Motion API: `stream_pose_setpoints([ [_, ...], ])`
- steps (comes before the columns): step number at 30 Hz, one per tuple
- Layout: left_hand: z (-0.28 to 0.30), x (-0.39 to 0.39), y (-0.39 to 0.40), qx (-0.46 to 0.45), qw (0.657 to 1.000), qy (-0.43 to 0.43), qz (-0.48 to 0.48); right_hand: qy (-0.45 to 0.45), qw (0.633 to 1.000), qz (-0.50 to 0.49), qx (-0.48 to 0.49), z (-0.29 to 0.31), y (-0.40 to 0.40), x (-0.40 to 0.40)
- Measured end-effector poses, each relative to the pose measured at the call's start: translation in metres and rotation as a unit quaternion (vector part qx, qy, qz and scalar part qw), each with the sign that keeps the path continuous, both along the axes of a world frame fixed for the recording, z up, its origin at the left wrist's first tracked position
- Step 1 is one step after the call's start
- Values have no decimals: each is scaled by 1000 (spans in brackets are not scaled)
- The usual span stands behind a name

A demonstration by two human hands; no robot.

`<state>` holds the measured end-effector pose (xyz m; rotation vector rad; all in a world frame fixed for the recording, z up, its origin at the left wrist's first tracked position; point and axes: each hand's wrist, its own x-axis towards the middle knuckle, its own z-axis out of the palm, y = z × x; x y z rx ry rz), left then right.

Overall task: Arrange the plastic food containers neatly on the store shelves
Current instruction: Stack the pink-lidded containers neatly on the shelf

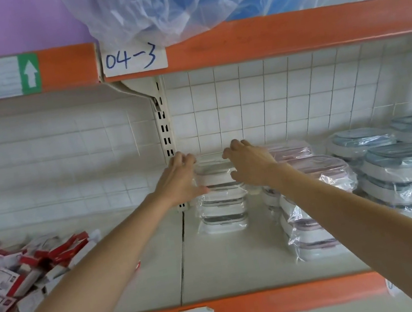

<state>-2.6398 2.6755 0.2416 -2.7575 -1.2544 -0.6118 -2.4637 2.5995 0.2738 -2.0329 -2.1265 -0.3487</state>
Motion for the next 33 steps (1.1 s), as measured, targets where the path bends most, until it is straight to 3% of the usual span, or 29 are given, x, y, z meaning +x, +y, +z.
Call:
stream_pose_setpoints([
  [5, -19, -23, -35, 30, 998, 21, 47, -42, 995, 90, 29, -17, -23, -26],
  [9, -48, -48, -73, 13, 994, 57, 96, -56, 982, 180, -9, -51, -38, -50],
  [14, -90, -83, -138, 14, 984, 89, 155, -3, 966, 253, -59, -98, -63, -79],
  [20, -125, -108, -192, 4, 979, 151, 138, 30, 955, 289, -68, -142, -109, -105],
  [24, -146, -120, -210, -36, 980, 160, 117, 34, 953, 283, -99, -169, -139, -113],
  [29, -184, -134, -242, -161, 957, 160, 180, 61, 940, 228, -244, -205, -174, -123],
  [33, -226, -137, -273, -221, 948, 137, 186, 60, 933, 181, -306, -245, -199, -113],
])
